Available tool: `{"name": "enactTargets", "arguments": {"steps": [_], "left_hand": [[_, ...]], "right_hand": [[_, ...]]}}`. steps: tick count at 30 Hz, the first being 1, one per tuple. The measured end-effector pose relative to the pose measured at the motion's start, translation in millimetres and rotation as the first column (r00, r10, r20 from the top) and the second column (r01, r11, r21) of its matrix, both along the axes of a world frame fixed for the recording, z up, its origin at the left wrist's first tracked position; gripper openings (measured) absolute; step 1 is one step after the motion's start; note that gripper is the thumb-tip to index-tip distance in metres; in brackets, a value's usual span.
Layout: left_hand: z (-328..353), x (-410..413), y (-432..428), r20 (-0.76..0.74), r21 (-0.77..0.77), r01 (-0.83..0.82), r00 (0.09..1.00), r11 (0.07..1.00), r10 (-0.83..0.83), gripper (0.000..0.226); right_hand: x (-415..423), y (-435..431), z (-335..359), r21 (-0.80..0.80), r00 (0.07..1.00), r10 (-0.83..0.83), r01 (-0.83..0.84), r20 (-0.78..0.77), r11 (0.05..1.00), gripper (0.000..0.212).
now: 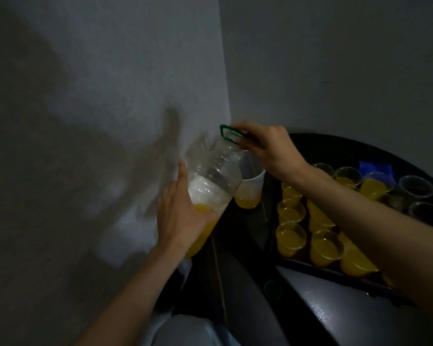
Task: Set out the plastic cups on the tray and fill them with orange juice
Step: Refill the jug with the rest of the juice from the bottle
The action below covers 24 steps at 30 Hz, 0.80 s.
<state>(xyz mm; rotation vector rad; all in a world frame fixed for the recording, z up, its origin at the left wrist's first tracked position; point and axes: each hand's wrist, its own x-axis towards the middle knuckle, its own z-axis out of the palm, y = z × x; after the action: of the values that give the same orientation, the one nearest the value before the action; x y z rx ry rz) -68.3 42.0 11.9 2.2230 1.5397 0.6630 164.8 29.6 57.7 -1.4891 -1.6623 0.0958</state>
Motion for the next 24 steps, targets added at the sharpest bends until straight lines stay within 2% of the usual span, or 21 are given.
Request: {"name": "enactTargets", "arguments": {"steps": [4, 9, 16, 24], "left_hand": [[3, -1, 11, -0.092, -0.007, 0.054, 0.994, 0.999, -0.054, 0.124], [12, 4, 22, -0.259, 0.014, 0.101, 0.961, 0.995, -0.094, 0.122], [30, 10, 34, -0.399, 0.014, 0.142, 0.909, 0.99, -0.125, 0.12], [45, 11, 45, -0.5, 0.015, 0.171, 0.855, 0.985, -0.141, 0.119]], "right_hand": [[10, 5, -3, -0.074, 1.0, 0.027, -0.026, 0.006, 0.997, 0.033], [18, 10, -10, -0.137, 1.0, 0.012, -0.013, -0.006, 0.991, 0.033], [27, 20, -24, -0.204, 0.999, 0.007, -0.015, -0.039, 0.979, 0.032], [32, 28, -27, -0.352, 0.982, -0.019, -0.049, -0.188, 0.935, 0.031]]}}
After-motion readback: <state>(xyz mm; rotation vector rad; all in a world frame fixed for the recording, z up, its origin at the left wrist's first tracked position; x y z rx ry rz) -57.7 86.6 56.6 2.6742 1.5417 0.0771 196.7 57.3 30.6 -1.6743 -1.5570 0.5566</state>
